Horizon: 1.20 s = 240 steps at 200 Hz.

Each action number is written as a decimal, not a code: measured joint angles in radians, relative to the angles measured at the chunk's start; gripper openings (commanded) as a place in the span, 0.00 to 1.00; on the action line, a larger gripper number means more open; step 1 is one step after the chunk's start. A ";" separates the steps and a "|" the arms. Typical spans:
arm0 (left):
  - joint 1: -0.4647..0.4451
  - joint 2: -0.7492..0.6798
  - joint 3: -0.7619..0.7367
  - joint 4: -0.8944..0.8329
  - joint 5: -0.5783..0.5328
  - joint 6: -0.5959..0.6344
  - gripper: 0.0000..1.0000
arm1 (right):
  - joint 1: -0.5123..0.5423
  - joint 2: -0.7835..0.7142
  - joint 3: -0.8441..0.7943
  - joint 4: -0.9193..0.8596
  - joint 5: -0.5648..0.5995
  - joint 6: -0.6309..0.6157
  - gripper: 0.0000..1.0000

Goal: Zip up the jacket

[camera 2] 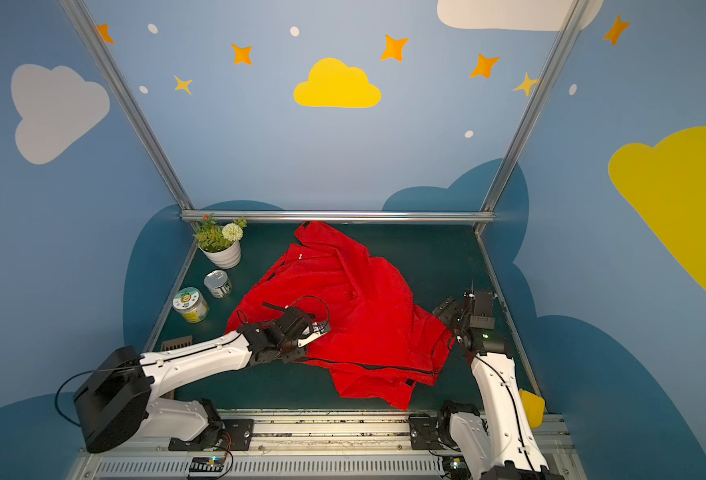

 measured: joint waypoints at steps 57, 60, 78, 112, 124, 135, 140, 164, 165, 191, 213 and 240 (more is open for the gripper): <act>0.338 -0.323 -0.056 0.210 0.073 -0.207 0.99 | -0.041 0.127 -0.002 0.267 0.174 -0.243 0.87; 0.370 -0.336 -0.066 0.228 0.084 -0.224 0.99 | -0.041 0.136 -0.007 0.293 0.183 -0.254 0.87; 0.588 -0.390 -0.150 0.361 0.150 -0.341 0.99 | -0.034 0.153 -0.076 0.452 0.207 -0.293 0.87; 0.818 -0.340 -0.257 0.507 0.209 -0.454 0.99 | 0.018 0.208 -0.232 0.690 0.223 -0.370 0.87; 0.853 -0.307 -0.270 0.546 0.216 -0.469 0.99 | 0.037 0.241 -0.255 0.753 0.230 -0.395 0.87; 0.875 -0.281 -0.280 0.587 0.224 -0.473 1.00 | 0.051 0.272 -0.277 0.821 0.230 -0.415 0.87; 0.883 -0.271 -0.286 0.607 0.227 -0.474 1.00 | 0.056 0.283 -0.285 0.850 0.231 -0.422 0.87; 0.901 -0.208 -0.327 0.719 0.237 -0.473 0.99 | 0.078 0.362 -0.313 0.993 0.234 -0.462 0.87; 0.901 -0.204 -0.330 0.726 0.237 -0.473 0.99 | 0.079 0.364 -0.314 0.997 0.234 -0.462 0.87; 0.901 -0.112 -0.386 0.851 0.246 -0.483 0.99 | 0.102 0.470 -0.331 1.147 0.242 -0.498 0.87; 0.901 -0.022 -0.414 0.961 0.278 -0.493 0.99 | 0.117 0.523 -0.340 1.220 0.243 -0.521 0.87; 0.901 0.085 -0.430 1.094 0.322 -0.491 0.99 | 0.126 0.542 -0.340 1.274 0.230 -0.548 0.87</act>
